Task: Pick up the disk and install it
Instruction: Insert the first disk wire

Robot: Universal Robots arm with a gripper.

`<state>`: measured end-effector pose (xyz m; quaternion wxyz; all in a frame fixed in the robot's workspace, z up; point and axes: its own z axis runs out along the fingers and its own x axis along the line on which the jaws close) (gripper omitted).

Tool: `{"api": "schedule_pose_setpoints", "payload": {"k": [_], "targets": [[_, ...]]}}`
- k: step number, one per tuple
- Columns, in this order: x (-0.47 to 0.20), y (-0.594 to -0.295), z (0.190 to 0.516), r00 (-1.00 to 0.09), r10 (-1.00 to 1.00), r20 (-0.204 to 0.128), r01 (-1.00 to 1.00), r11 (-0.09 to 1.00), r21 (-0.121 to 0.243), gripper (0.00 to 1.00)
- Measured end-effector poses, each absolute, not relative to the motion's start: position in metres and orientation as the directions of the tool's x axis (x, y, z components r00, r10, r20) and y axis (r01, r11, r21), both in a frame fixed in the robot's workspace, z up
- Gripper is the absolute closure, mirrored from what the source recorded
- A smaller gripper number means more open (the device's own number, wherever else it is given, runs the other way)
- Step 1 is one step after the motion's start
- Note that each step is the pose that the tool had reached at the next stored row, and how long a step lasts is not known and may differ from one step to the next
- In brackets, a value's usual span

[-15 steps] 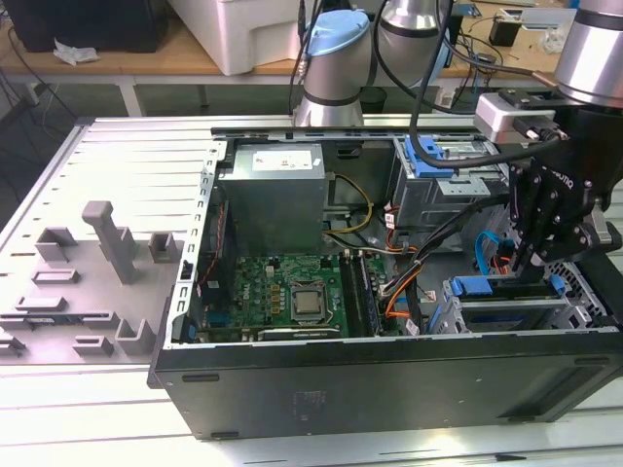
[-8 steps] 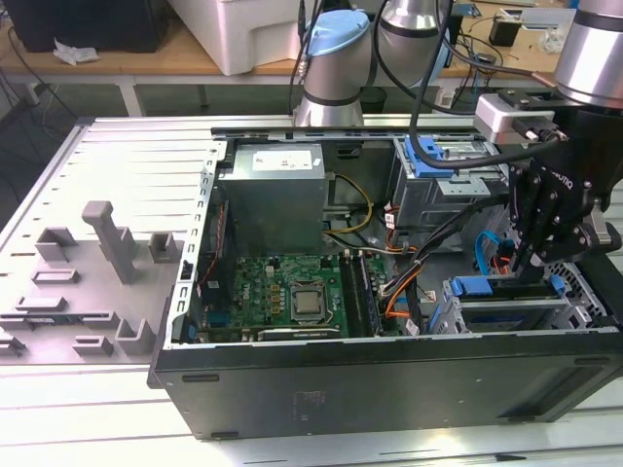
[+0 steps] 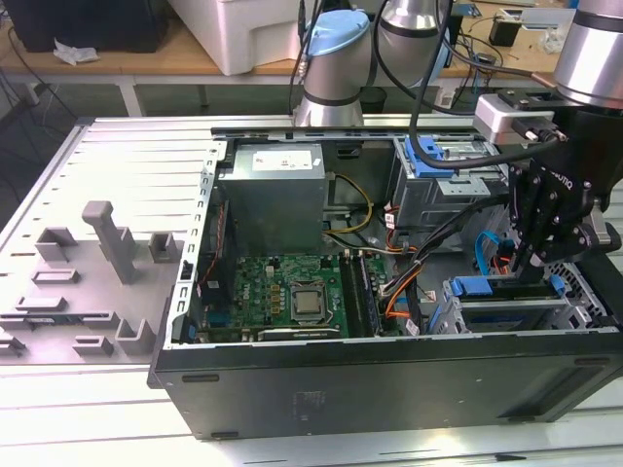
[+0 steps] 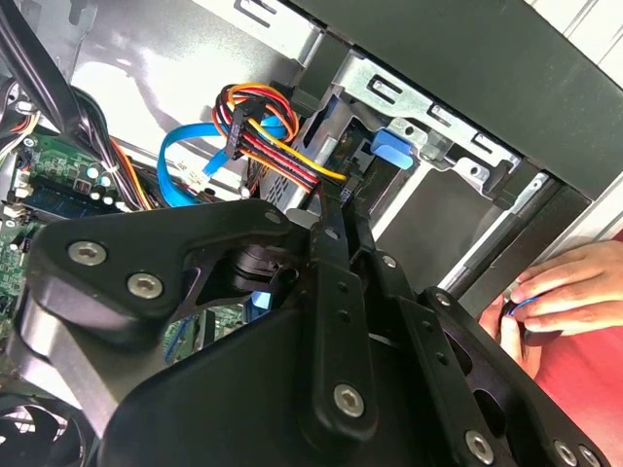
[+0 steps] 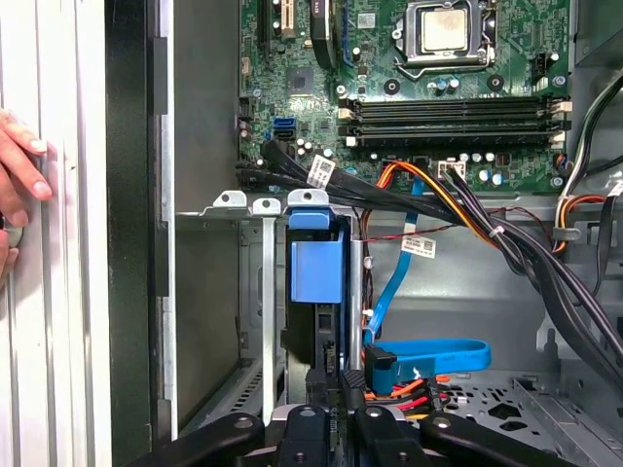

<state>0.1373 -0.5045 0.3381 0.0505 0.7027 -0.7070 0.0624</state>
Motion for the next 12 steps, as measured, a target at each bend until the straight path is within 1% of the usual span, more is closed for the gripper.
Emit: {"api": "schedule_pose_setpoints", "payload": {"k": [12], "targets": [[0.1373, -0.5058, 0.3384, -0.007, -0.987, 0.159, -1.000, 0.005, -0.017, 0.83]]}}
